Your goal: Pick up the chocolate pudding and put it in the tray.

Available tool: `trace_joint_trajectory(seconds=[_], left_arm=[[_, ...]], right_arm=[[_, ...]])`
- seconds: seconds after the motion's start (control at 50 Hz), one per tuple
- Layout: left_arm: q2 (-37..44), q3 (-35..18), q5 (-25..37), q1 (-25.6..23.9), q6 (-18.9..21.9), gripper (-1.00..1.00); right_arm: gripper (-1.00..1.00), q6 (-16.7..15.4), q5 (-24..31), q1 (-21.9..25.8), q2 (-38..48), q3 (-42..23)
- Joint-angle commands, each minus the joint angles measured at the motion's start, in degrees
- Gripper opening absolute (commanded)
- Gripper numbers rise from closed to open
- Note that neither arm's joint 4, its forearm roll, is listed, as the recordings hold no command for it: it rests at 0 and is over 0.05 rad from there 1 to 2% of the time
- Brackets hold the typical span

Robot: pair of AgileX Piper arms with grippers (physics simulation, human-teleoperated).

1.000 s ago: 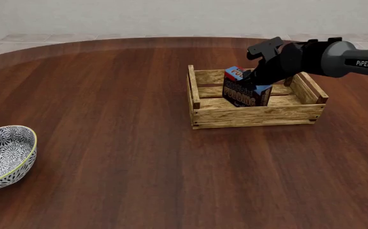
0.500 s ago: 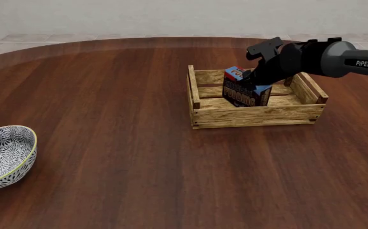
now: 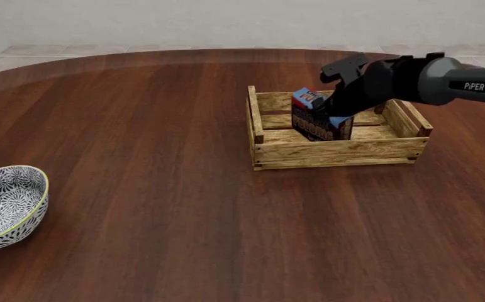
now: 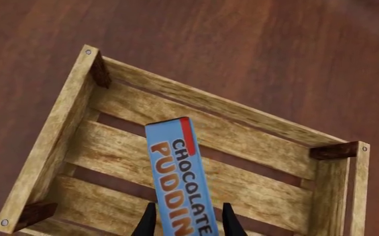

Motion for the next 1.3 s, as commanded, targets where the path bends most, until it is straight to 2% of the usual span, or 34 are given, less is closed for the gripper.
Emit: trace_joint_trajectory(seconds=[0.02,0.32,1.1,1.3], left_arm=[[0.00,0.76,-0.76,0.00,0.01,1.00],[0.00,2.67,-2.64,-0.12,0.13,1.00],[0.00,0.46,-0.36,-0.49,0.43,1.00],[0.00,3.37,-3.29,-0.53,0.46,1.00]], right_arm=[[1.00,0.04,-0.06,0.60,-0.04,0.65],[1.00,-0.14,0.03,0.50,-0.41,0.81],[1.00,-0.82,1.24,-0.07,-2.17,0.69],[1.00,-0.90,1.33,-0.26,-3.02,1.19]])
